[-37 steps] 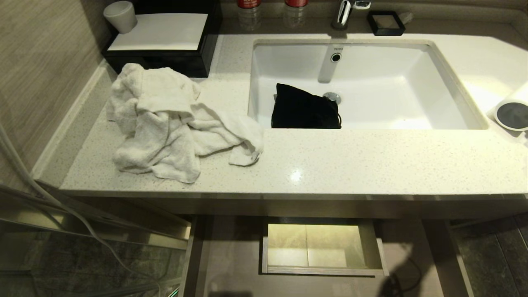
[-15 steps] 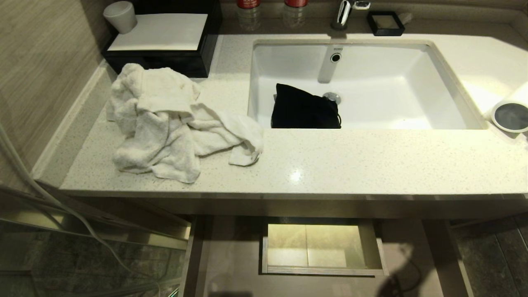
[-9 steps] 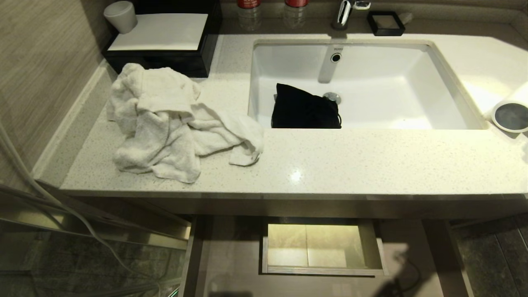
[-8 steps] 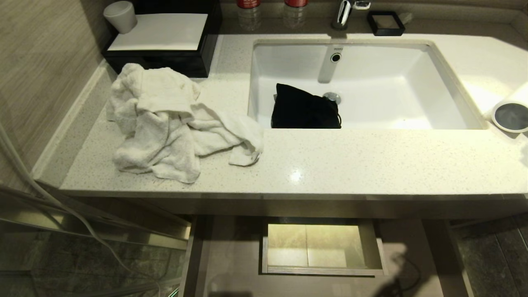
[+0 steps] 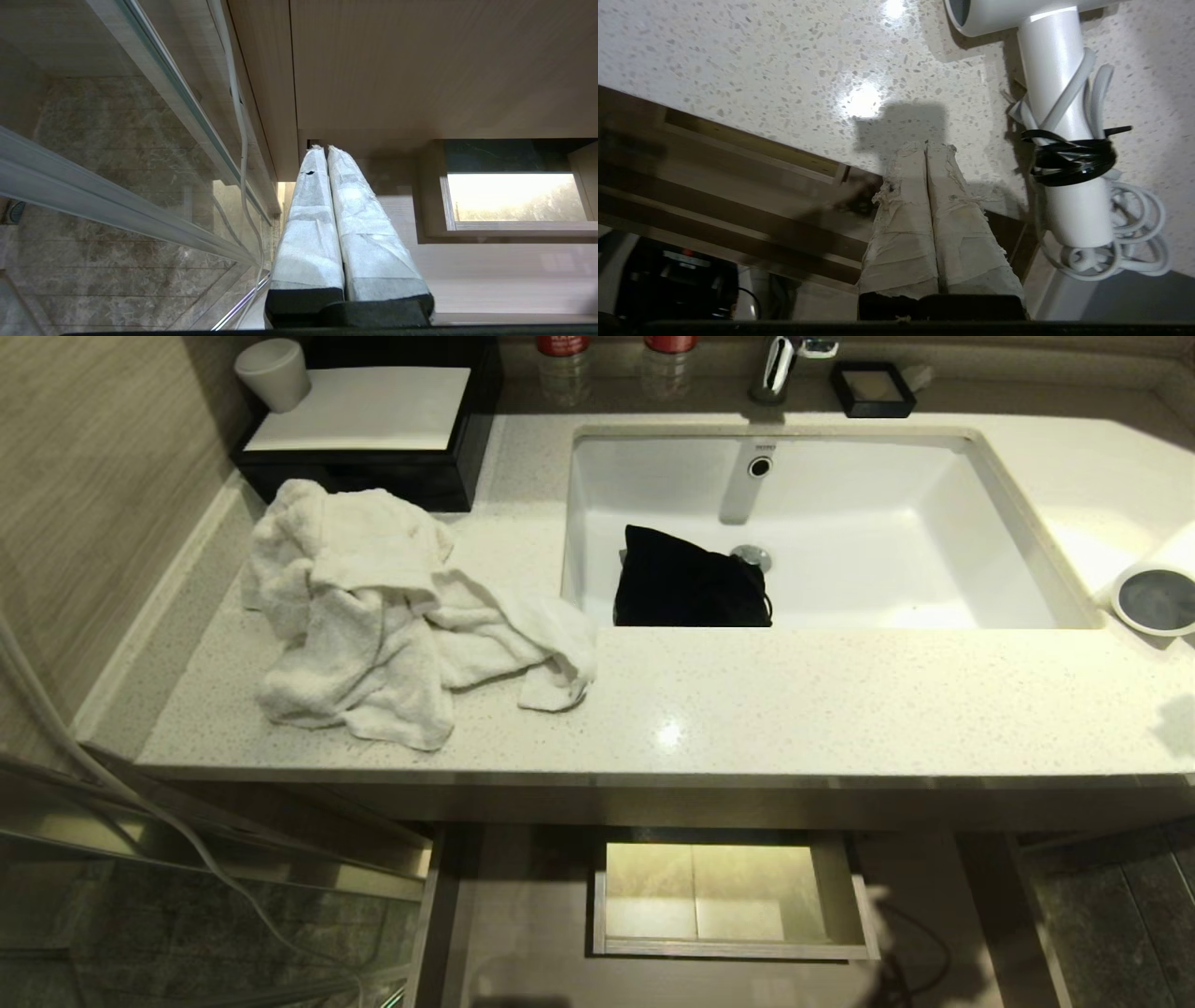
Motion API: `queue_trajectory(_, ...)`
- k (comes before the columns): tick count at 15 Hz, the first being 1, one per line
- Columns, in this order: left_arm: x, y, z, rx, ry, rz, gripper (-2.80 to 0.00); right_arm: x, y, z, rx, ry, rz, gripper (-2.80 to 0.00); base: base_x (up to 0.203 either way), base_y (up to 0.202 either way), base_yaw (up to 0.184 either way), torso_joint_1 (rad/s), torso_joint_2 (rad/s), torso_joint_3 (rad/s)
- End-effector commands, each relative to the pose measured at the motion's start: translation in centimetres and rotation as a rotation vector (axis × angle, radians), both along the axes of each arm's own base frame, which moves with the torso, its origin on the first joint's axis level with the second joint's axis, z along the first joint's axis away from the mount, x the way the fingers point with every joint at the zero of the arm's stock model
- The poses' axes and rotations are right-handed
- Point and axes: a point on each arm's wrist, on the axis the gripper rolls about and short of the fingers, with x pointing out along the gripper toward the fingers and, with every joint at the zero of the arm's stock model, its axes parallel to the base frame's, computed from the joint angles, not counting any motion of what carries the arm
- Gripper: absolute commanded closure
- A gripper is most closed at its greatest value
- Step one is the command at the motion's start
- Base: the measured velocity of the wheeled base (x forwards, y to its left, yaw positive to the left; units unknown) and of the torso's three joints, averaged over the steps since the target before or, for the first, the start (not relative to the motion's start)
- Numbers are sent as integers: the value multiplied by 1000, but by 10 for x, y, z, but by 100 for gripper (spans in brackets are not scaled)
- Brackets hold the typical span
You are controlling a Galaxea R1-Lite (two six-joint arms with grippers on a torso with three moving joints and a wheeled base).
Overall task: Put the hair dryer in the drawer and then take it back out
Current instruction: Place it on the countertop, then close the drawer
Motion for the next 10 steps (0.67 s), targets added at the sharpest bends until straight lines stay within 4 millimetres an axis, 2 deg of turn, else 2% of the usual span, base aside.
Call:
queue_trajectory(1, 0, 0, 0, 0, 0, 0, 0, -3, 20, 2, 103, 10, -8, 0, 0, 0, 0, 0, 0, 0)
queue_trajectory(5, 0, 0, 0, 0, -1, 0, 0, -3, 37, -2, 61, 92, -115, 0, 0, 0, 0, 0, 0, 0)
queue_trajectory(10, 0, 0, 0, 0, 0, 0, 0, -2, 52, -8, 21, 65, -290, 0, 0, 0, 0, 0, 0, 0)
